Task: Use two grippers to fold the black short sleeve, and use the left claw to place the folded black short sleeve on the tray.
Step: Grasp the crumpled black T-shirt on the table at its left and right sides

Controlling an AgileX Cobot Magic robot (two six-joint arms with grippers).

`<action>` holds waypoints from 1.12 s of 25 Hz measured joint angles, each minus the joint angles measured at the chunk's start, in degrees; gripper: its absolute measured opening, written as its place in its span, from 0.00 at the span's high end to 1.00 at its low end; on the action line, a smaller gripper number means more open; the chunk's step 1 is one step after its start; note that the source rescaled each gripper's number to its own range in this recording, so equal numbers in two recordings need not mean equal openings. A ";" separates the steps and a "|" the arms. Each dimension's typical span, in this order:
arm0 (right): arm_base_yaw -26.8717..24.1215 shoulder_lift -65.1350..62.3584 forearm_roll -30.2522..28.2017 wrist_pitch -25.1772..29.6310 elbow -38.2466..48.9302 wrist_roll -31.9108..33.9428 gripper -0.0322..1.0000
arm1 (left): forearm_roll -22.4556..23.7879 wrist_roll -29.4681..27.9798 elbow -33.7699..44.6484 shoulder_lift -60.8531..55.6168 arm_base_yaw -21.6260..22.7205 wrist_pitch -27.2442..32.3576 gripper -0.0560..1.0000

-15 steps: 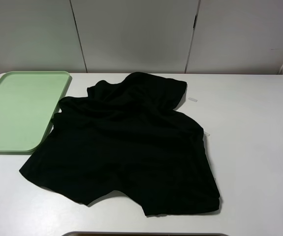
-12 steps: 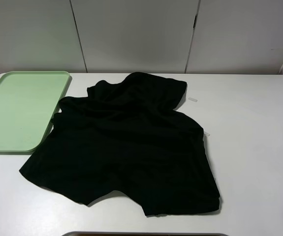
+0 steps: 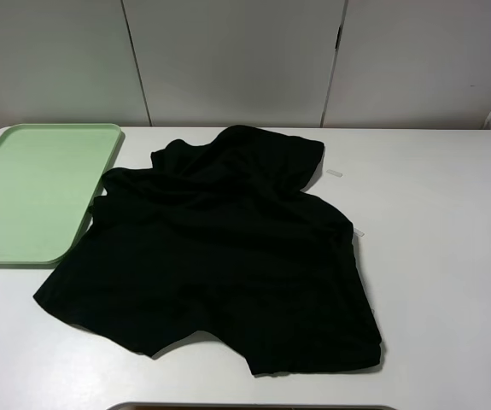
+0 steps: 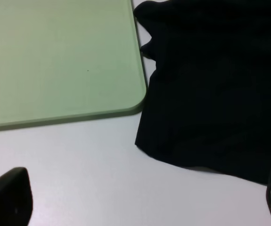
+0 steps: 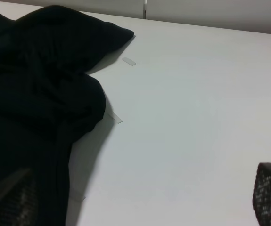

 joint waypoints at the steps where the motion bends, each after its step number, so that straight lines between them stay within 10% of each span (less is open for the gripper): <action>1: 0.00 0.00 0.00 0.00 0.00 0.00 0.00 | 0.00 0.00 0.00 -0.08 0.00 0.00 0.00; 28: 0.00 0.00 0.00 0.00 0.00 0.00 0.00 | 0.63 0.00 0.00 -0.19 0.00 0.00 0.00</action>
